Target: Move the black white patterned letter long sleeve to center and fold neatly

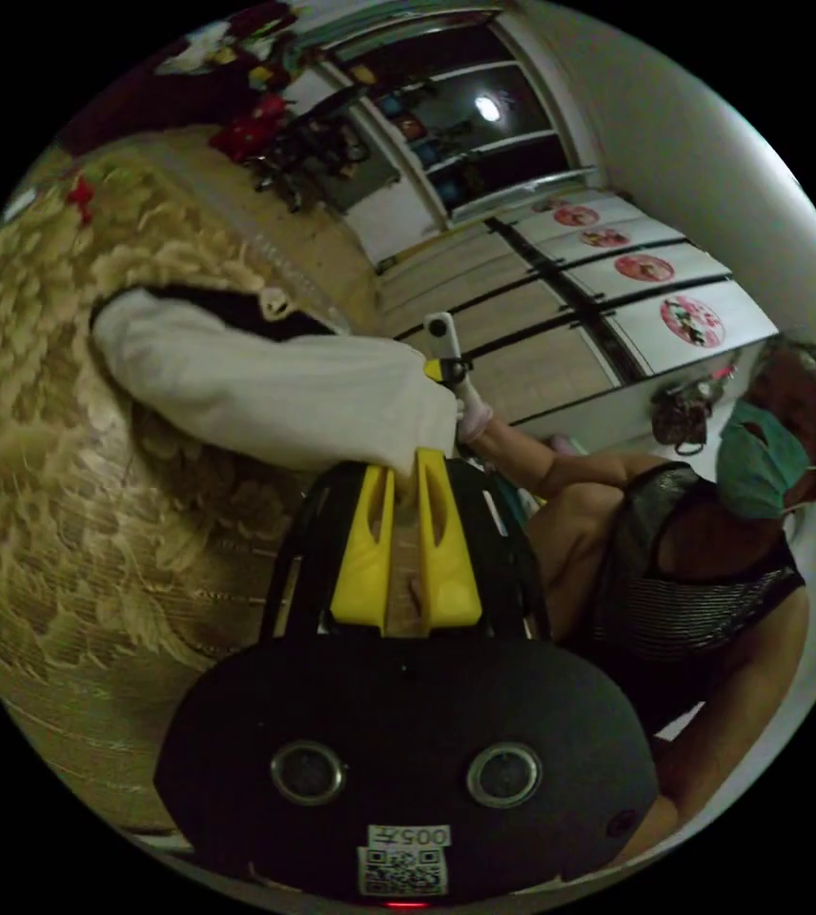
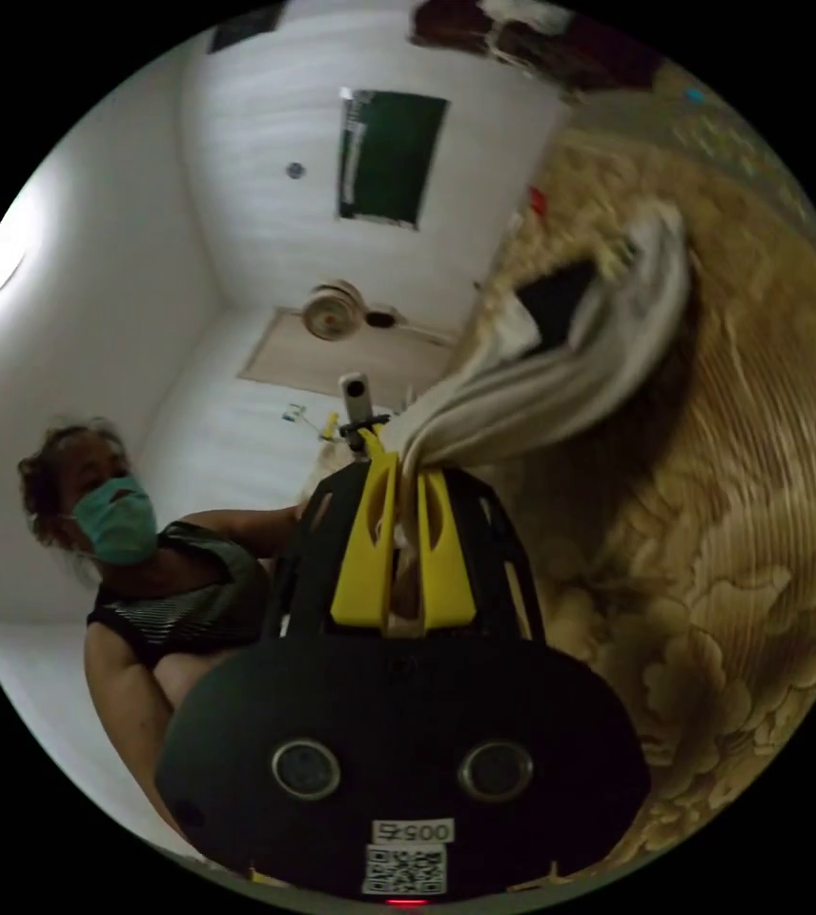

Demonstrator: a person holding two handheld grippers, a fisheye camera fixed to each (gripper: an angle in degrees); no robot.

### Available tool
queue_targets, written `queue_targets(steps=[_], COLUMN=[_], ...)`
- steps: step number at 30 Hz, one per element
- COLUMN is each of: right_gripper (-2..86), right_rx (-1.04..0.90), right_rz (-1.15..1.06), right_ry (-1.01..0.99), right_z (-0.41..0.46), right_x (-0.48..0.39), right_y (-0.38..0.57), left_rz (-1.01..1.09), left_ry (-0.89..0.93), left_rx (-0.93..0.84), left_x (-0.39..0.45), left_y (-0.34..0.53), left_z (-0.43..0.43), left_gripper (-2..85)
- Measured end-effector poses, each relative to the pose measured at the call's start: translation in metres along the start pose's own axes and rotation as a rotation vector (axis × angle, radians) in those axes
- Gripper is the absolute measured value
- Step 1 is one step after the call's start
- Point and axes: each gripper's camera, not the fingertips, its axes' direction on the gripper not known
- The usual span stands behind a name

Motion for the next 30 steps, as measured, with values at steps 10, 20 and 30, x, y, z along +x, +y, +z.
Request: queue_targets(steps=[10,20,30], right_gripper=[2.9,3.0,3.4], right_rx=[-0.062,-0.242,-0.406], right_rz=[-0.155,-0.258,-0.279], right_ry=[-0.006,0.024,-0.033], right_z=[0.142,0.409,0.73], right_x=[-0.143,-0.203,-0.183], right_y=[-0.058,-0.148,-0.114], left_rz=[0.077,-0.025,-0.375], left_ry=[-0.03,-0.4,-0.698], left_rx=[-0.019,0.286,0.425], left_x=[0.076,0.087,0.068], left_y=[0.115,0.321,0.563], left_z=[-0.175,-0.389,-0.48], left_gripper=[4.9,5.0,5.1])
